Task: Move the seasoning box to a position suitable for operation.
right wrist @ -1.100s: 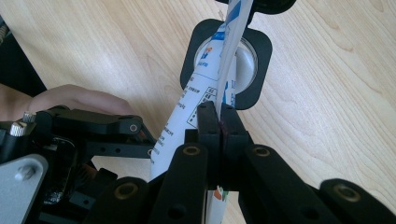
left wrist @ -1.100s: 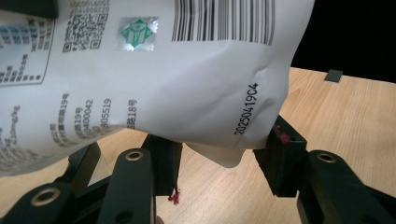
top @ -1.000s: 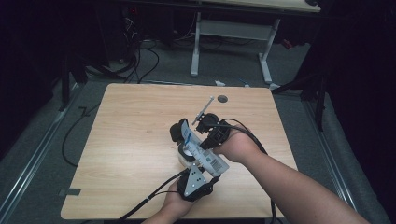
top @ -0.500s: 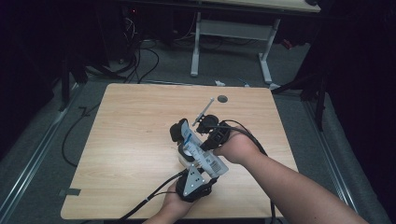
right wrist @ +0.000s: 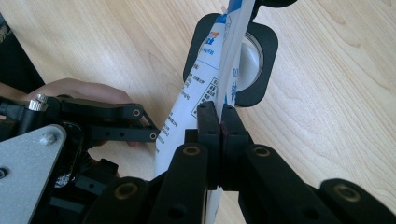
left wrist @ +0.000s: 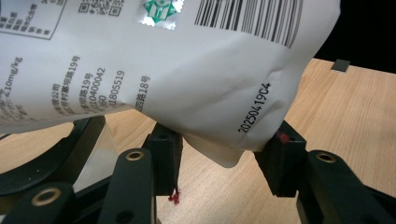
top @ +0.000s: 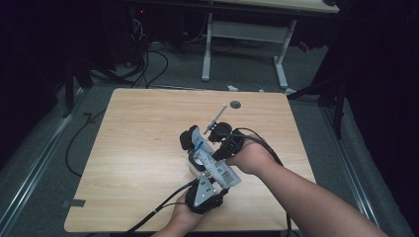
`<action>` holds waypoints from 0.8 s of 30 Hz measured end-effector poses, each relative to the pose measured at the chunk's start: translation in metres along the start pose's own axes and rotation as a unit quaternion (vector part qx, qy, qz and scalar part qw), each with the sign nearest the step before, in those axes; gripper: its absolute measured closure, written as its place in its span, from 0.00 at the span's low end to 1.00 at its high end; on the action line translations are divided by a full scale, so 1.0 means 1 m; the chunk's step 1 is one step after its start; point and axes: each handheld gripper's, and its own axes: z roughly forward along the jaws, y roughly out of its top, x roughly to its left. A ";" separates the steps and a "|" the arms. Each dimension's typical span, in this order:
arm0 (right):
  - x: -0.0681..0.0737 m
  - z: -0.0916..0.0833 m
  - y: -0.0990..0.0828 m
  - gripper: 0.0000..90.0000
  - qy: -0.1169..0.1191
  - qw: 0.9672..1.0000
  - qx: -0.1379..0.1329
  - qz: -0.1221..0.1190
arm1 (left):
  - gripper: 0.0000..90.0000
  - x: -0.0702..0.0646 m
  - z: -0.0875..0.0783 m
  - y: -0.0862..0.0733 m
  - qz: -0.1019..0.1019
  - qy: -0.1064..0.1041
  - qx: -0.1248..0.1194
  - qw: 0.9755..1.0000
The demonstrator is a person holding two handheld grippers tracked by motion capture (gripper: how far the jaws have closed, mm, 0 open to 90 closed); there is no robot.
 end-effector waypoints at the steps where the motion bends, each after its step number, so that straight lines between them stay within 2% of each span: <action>1: 0.000 0.000 0.000 1.00 -0.003 1.000 0.000 -0.001 | 0.61 0.000 0.000 0.000 -0.002 0.001 0.002 1.000; 16: -0.003 0.000 -0.008 1.00 -0.001 1.000 -0.005 0.006 | 0.61 0.003 0.004 -0.004 -0.008 0.012 0.028 1.000; 20: -0.003 -0.001 -0.009 1.00 -0.006 1.000 -0.009 0.008 | 0.63 0.006 0.005 -0.005 -0.023 0.006 0.033 0.999; 24: -0.004 -0.001 -0.010 1.00 -0.005 1.000 -0.014 0.010 | 0.61 0.007 0.003 -0.006 -0.021 0.001 0.031 0.999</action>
